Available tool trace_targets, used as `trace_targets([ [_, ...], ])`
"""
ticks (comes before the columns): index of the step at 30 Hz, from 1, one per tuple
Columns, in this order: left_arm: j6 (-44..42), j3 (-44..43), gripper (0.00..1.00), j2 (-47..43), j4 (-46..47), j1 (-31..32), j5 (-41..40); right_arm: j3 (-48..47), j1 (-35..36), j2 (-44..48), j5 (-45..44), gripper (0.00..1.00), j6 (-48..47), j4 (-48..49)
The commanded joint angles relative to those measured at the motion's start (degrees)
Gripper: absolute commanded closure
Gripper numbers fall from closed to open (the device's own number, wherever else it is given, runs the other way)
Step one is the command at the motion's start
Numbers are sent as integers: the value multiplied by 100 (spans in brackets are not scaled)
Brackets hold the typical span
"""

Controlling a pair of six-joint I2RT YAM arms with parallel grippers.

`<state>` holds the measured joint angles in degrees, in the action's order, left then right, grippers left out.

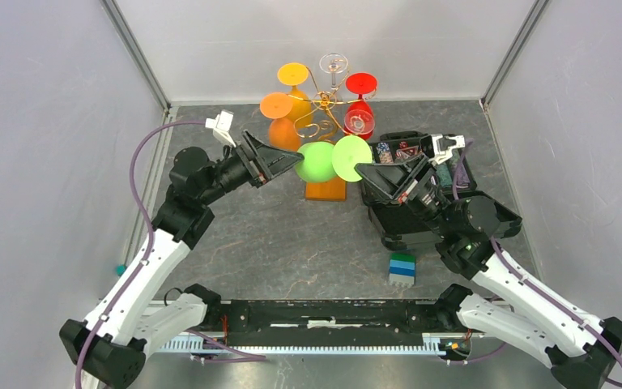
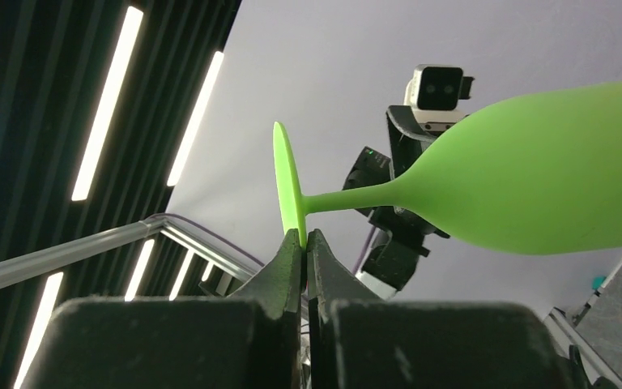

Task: Take the wine glass off the wine glass rack

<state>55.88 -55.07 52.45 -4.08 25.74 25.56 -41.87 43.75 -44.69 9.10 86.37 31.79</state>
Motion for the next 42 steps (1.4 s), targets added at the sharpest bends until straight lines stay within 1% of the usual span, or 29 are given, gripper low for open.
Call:
trace_targets([
  [1, 1510, 326, 2, 149, 2140, -104, 1379, -53, 11, -12, 14, 100, 297, 721],
  [5, 2248, 646, 11, 220, 3090, -99, 1639, 52, 58, -105, -130, 100, 460, 1050],
  [7, 2442, 658, 13, 267, 3348, -102, 1716, 88, 128, -179, -182, 100, 533, 1250],
  [8, 2543, 652, 16, 294, 3501, -102, 1753, 78, 158, -220, -177, 100, 547, 1311],
  [11, 2902, 629, 24, 345, 3975, -103, 1859, 77, 245, -292, -205, 100, 564, 1307],
  [14, 3235, 663, 28, 313, 4415, -99, 1958, 141, 280, -295, -371, 100, 562, 1303],
  [15, 3323, 670, 31, 287, 4520, -104, 1983, 177, 283, -279, -425, 100, 565, 1322],
  [18, 3457, 673, 39, 173, 4649, -103, 2052, 297, 295, -225, -584, 100, 565, 1389],
  [21, 3635, 662, 49, 92, 4804, -99, 2084, 429, 291, -160, -746, 100, 590, 1379],
  [23, 3778, 654, 58, 47, 5005, -102, 2087, 515, 291, -131, -818, 100, 632, 1374],
  [25, 3862, 617, 63, 6, 5119, -101, 2084, 563, 293, -145, -849, 100, 675, 1387],
  [32, 3778, 504, 82, -93, 5063, -101, 2128, 631, 288, -249, -875, 100, 784, 1489],
  [37, 3630, 495, 92, -77, 4909, -103, 2128, 669, 302, -300, -875, 100, 820, 1539],
  [42, 3510, 496, 94, -77, 4787, -101, 2128, 700, 301, -355, -875, 100, 872, 1656],
])
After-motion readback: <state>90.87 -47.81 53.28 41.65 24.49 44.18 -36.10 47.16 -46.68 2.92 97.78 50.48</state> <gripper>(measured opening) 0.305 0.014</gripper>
